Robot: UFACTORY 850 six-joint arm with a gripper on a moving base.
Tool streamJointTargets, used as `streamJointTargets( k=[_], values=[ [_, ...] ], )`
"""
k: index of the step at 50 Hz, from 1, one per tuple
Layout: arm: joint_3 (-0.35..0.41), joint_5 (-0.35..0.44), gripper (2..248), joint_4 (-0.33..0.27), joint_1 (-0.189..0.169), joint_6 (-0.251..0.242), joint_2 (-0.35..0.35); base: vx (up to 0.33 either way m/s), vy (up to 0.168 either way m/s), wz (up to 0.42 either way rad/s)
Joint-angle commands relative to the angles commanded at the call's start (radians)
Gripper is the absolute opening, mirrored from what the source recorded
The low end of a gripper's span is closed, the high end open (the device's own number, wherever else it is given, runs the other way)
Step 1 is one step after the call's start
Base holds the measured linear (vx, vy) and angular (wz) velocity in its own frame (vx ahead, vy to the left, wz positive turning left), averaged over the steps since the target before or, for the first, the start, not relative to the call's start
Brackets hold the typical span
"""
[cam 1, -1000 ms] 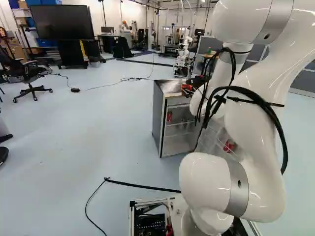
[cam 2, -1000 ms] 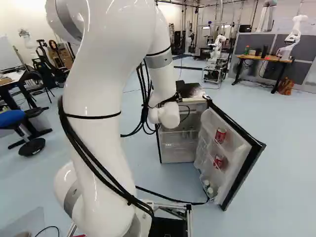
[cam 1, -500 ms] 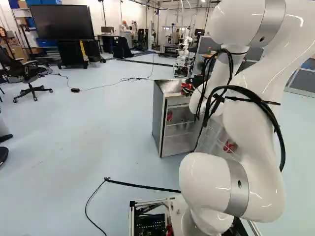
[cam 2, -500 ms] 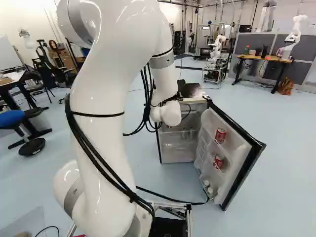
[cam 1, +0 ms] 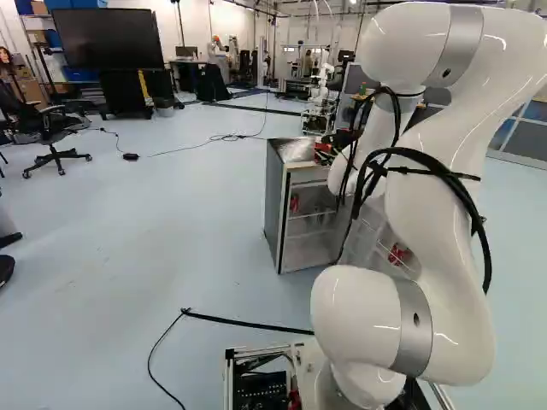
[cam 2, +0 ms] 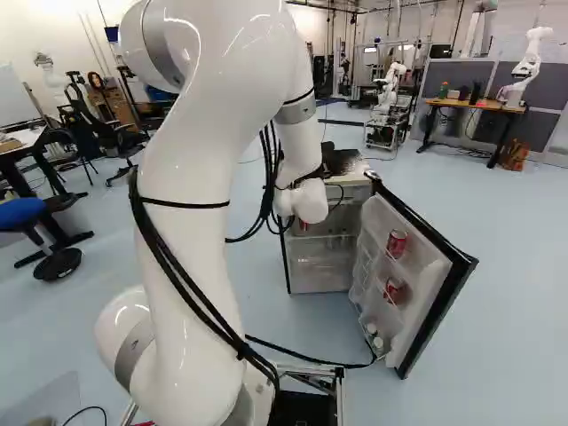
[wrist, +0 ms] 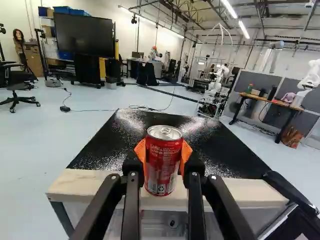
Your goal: Grab a drink from the fridge
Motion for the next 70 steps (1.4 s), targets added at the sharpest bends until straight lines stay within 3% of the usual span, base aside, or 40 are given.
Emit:
streamJointTargets(
  k=[60, 61, 65, 66, 70],
  values=[
    [-0.159, 0.0, 89, 0.0, -0.03, 0.0, -0.117, 0.0, 0.0, 0.0],
    [-0.16, 0.0, 105, 0.0, -0.03, 0.0, -0.117, 0.0, 0.0, 0.0],
    [-0.16, 0.0, 105, 0.0, -0.03, 0.0, -0.118, 0.0, 0.0, 0.0],
    [-0.16, 0.0, 137, 0.0, -0.03, 0.0, -0.118, 0.0, 0.0, 0.0],
    [-0.16, 0.0, 137, 0.0, -0.03, 0.0, -0.118, 0.0, 0.0, 0.0]
  ],
)
